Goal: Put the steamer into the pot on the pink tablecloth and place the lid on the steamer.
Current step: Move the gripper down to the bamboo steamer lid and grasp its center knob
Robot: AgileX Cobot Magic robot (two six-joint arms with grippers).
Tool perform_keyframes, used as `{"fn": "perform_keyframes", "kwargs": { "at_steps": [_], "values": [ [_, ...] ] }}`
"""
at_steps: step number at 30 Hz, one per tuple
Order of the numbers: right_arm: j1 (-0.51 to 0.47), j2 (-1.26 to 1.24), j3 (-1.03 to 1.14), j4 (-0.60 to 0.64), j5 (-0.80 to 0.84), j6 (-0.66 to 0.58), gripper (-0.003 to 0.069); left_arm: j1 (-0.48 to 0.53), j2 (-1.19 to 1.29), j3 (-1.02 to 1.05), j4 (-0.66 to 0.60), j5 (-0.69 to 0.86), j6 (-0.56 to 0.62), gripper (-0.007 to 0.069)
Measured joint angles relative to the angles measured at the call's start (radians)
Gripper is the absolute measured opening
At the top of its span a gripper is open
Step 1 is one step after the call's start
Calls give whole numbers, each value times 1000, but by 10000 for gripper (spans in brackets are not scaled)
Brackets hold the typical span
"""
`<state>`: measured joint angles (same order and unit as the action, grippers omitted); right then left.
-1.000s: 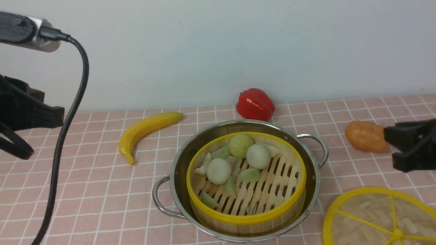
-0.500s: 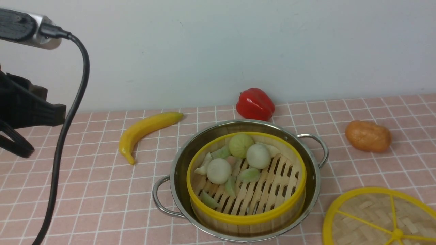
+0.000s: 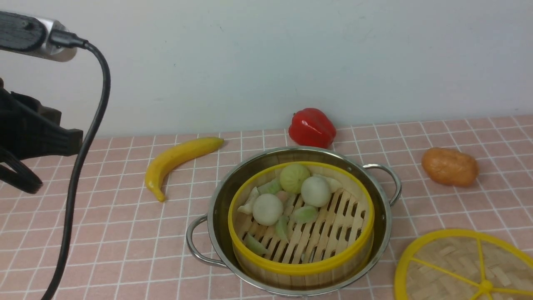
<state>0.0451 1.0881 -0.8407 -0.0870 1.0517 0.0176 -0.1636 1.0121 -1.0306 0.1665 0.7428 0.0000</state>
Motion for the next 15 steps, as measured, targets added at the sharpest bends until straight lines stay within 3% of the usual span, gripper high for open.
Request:
{"fn": "perform_keyframes", "kwargs": {
  "at_steps": [2,5,9,15],
  "values": [
    [0,0,-8,172,17,-129,192,0,0,0,0,1,0,1],
    [0,16,-8,276,26,-214,208,0,0,0,0,6,0,1],
    [7,62,-8,294,26,-225,244,0,0,0,0,19,0,9],
    [156,200,-8,229,26,-186,321,0,1,0,0,43,0,12]
  ]
}}
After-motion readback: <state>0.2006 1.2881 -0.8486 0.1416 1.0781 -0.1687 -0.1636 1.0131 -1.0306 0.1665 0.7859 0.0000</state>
